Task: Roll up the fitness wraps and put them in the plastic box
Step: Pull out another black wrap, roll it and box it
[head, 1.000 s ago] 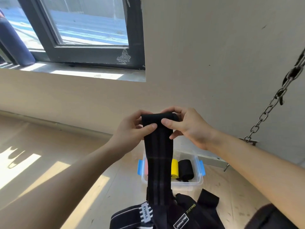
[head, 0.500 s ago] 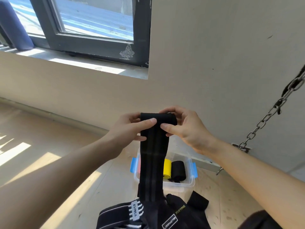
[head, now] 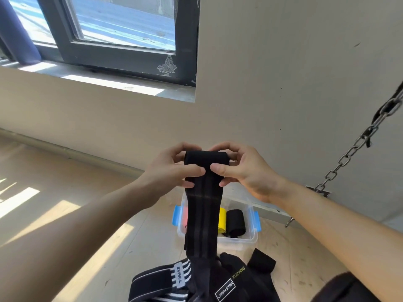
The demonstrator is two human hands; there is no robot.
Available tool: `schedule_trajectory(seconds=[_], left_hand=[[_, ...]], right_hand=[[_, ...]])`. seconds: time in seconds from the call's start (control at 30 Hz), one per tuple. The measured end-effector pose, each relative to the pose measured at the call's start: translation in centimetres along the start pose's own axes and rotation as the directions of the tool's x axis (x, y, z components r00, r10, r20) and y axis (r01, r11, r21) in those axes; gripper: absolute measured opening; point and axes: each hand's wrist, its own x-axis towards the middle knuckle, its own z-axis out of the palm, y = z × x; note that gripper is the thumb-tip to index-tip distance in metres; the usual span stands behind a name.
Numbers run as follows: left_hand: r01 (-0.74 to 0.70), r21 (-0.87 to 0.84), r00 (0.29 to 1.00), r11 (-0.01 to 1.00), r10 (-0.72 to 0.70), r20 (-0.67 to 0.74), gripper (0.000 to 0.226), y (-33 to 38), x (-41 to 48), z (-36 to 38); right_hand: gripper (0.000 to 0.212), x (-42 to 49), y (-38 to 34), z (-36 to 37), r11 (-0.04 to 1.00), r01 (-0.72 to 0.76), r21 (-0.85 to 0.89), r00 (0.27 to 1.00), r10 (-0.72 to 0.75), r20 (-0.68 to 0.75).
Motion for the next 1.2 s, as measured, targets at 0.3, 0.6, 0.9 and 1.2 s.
schedule_trajectory(seconds=[0.3,0.6,0.9,1.2], left_hand=[[0.083,0.033,0.996,0.996,-0.084,0.018,0.037,0.56,-0.19,0.39],[-0.001,-0.007,0.994,1.0,0.0,-0.11,0.02,0.44,0.12,0.28],[-0.126,-0.042,0.985,0.991,0.12,-0.122,0.029,0.04,0.5,0.47],[-0.023,0.02,1.0,1.0,0.023,0.01,0.045,-0.07,0.53,-0.12]], right_hand=[[0.031,0.11,0.24,0.08,0.998,0.039,-0.039,0.999,-0.04,-0.007],[0.035,0.29,0.01,-0.29,0.985,-0.17,0.029,0.984,0.168,0.063],[0.042,0.63,-0.03,-0.16,0.983,-0.173,0.059,0.985,0.173,0.01],[0.021,0.57,0.2,-0.09,0.99,-0.089,0.111,0.994,0.095,-0.045]])
